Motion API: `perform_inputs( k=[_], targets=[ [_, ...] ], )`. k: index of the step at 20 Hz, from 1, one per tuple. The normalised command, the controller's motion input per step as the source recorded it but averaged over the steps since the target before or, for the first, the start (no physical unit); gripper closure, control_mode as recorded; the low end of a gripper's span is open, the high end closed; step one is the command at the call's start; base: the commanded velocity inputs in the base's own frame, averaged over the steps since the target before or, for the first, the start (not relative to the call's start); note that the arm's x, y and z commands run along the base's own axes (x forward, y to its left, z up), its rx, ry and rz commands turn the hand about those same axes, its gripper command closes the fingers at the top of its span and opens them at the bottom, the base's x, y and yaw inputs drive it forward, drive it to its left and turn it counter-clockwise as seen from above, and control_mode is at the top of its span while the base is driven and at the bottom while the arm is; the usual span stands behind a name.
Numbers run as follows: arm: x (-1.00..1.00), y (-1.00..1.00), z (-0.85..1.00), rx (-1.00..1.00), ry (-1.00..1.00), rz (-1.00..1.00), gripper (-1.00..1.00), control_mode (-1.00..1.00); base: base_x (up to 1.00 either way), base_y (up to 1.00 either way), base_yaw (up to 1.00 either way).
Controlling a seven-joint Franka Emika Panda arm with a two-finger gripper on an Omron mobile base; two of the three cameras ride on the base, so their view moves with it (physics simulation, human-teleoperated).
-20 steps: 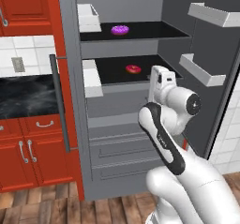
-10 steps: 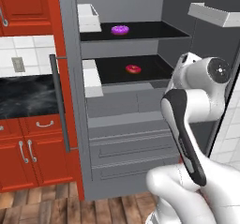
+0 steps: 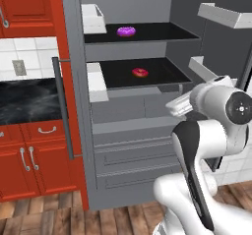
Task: Take the donuts from the fridge and place them on the empty tray on the dining counter.
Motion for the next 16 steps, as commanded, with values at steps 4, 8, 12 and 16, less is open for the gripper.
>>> perform_inputs(
  k=[4,8,12,16],
  targets=[
    [0.06,-0.48,0.05,0.56,0.0,0.0,-1.0,-1.0,0.0,0.0,0.0],
    [0.0,-0.02,0.01,0.05,0.0,0.02,-1.0,-1.0,0.0,0.0,0.0],
    [0.06,0.0,0.0,0.0,0.0,0.0,-1.0,-1.0,0.0,0.0,0.0],
    [-0.04,-0.01,0.0,0.0,0.0,0.0,-1.0,-1.0,0.0,0.0,0.0]
  ],
)
